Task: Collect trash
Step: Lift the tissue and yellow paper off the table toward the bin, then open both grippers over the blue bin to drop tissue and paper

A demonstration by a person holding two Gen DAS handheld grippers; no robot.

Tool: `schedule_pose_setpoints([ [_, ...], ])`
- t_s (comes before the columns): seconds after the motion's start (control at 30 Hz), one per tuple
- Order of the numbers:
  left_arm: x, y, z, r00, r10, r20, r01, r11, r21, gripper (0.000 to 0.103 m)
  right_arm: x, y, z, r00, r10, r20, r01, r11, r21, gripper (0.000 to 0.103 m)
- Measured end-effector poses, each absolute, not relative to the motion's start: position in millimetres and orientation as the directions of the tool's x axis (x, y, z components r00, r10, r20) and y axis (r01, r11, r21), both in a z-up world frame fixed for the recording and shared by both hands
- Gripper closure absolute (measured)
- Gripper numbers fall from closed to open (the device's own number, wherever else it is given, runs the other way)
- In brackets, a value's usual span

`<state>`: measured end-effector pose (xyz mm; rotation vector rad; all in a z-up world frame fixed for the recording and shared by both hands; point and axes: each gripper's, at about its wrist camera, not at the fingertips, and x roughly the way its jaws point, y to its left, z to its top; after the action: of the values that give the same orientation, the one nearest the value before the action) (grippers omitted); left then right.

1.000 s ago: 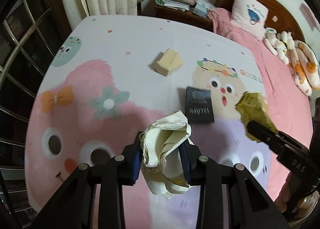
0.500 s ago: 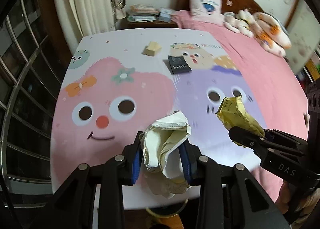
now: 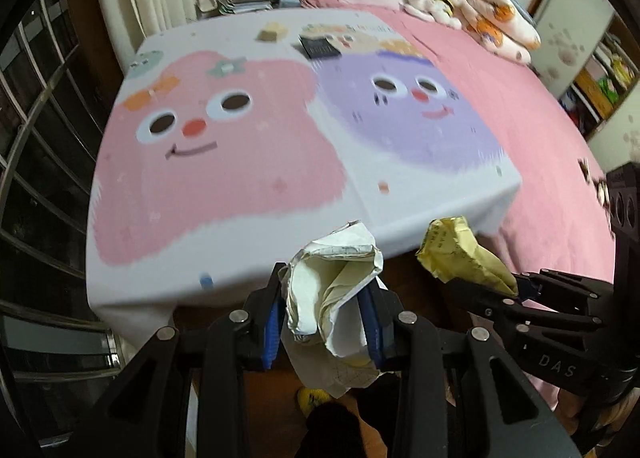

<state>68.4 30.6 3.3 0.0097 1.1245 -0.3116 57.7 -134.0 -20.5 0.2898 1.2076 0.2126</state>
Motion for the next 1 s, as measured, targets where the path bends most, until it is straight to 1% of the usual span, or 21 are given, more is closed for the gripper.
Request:
schedule_pose_setpoints([
  [0.23,36.1,14.3,-31.3,0.327,-0.212,-0.921,0.282,0.952,-0.118,0.07,17.2,-138.7,-61.6,0.273,0.308,-0.911,0.07,0.938,0.338,0.072],
  [0.5,21.2,-11.4,-88.6,0.252,-0.183,-0.95,0.292,0.951,-0.106,0.07,-8.2,-152.2,-121.7,0.2,0.327,-0.924,0.145,0.923,0.358,0.072],
  [0.7,20.6,-33.8,-143.0,0.214,-0.163,-0.963,0.277,0.955,-0.101,0.07,-15.2,-163.6,-176.9,0.162,0.364,-0.917,0.183,0.902,0.391,0.071],
  [1.0,31.1,-62.1,-247.1,0.175,-0.125,-0.977,0.23,0.97,-0.083,0.068,-13.1,-189.3,-281.3,0.104,0.375,-0.921,0.237,0.89,0.389,0.071],
])
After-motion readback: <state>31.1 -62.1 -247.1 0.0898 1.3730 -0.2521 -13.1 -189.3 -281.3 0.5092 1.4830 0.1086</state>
